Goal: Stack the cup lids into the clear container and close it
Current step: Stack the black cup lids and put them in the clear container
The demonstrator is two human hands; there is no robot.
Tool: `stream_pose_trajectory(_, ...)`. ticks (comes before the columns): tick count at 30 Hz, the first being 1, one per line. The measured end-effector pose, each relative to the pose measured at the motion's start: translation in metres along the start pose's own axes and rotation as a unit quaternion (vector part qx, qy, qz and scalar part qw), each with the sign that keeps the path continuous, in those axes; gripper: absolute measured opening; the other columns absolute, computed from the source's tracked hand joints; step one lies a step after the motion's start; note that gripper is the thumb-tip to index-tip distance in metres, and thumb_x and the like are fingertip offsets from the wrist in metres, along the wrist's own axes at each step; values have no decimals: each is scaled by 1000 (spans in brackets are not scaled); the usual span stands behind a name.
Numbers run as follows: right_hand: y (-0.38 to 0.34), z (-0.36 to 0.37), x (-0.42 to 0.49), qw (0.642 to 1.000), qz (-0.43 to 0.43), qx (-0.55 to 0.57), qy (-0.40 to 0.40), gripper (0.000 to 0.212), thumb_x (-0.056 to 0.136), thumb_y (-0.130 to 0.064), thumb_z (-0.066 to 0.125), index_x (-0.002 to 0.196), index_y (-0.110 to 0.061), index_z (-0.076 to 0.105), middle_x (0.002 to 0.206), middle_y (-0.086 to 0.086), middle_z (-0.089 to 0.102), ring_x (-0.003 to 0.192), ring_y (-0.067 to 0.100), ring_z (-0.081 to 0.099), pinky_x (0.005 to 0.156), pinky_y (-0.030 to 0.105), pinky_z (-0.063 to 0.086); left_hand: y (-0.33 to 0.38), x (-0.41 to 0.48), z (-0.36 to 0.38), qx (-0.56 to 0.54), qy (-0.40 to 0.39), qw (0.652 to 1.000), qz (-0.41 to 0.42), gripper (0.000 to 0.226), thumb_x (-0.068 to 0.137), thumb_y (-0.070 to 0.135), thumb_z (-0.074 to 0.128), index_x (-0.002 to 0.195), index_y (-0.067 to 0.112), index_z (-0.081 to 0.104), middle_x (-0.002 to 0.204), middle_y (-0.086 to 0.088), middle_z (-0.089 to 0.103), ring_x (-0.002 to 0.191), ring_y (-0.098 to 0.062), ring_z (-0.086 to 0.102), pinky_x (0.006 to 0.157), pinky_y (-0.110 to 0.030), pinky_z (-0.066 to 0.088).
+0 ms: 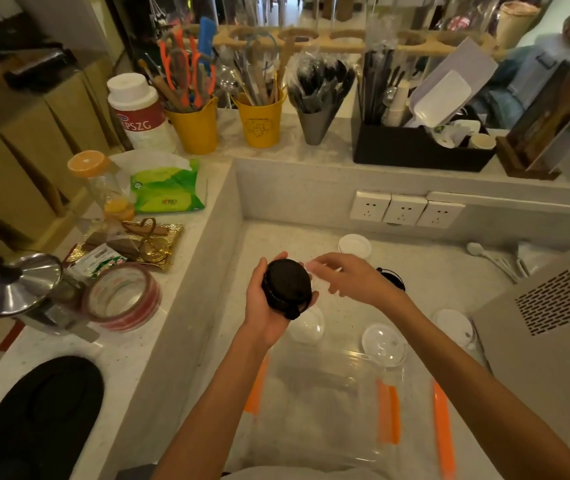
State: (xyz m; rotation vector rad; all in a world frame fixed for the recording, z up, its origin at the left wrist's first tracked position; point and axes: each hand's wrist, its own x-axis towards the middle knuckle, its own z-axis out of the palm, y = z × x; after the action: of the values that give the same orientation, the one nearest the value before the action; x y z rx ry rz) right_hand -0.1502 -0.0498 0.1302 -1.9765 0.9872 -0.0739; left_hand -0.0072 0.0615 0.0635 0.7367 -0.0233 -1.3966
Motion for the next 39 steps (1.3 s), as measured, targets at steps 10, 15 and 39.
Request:
stream_pose_trajectory(10,161,-27,48,944,269,-151,119,62,88,-44,65,139,-13,47,138,17,52,126,37,47,101,43,41,-11,18,-6,-54,27,998,-22,38,94,47,60,119,19,70,121,-17,66,113,-40,60,97,-59,51)
stream_pose_trajectory(15,184,-8,52,946,240,-212,47,81,85,-39,70,152,-21,28,150,8,34,133,36,33,104,47,41,-10,28,-6,-62,37,997,-23,42,94,47,59,124,18,66,119,-17,67,112,-39,61,97,-58,51)
stream_pose_trajectory(39,-11,-30,-10,976,-92,-80,-179,49,95,-19,60,131,-50,52,128,-5,47,113,15,52,88,25,51,-13,-7,4,109,-138,973,-152,77,89,77,49,141,20,59,142,-17,61,129,-40,59,106,-68,43)
